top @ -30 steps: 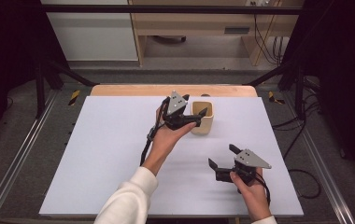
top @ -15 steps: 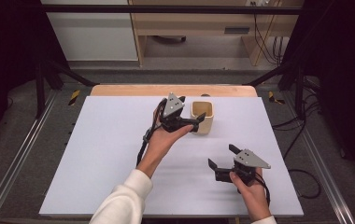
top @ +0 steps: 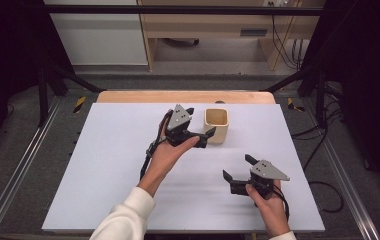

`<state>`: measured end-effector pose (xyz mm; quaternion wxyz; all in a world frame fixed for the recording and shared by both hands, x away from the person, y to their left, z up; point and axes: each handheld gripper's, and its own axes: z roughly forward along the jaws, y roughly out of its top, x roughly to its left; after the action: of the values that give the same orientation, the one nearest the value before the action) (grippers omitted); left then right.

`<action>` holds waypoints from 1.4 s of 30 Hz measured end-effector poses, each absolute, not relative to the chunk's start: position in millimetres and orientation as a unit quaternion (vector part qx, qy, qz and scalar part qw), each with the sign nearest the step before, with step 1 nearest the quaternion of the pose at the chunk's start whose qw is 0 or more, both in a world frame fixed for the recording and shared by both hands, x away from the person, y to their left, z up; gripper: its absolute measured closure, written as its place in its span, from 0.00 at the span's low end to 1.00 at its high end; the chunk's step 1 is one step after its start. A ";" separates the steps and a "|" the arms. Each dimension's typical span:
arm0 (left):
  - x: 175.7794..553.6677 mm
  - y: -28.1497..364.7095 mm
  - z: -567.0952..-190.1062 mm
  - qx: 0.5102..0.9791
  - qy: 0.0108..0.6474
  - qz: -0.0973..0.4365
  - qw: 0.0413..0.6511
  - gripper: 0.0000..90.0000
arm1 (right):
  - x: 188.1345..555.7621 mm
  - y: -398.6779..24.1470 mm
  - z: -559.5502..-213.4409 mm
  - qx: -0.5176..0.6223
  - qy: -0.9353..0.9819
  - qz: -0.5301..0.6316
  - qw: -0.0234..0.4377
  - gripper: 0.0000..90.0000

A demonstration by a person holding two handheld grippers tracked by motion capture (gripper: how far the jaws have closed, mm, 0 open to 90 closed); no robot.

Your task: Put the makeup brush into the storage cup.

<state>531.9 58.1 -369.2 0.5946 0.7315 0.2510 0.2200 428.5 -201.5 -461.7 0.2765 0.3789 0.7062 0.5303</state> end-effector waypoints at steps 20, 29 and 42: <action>512.7 92.4 -385.8 0.734 0.241 0.216 0.597 0.02 | 428.6 -200.8 -461.4 0.377 0.707 0.530 0.279 0.04; 503.7 113.2 -392.5 0.729 0.248 0.218 0.599 0.02 | 428.5 -200.5 -461.4 0.372 0.709 0.528 0.283 0.04; 485.7 144.5 -396.3 0.721 0.252 0.226 0.604 0.02 | 427.9 -201.4 -460.9 0.371 0.710 0.526 0.285 0.04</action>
<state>485.7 144.5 -396.3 0.6044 0.7212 0.2524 0.2255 427.9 -201.4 -460.9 0.2853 0.3711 0.7098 0.5263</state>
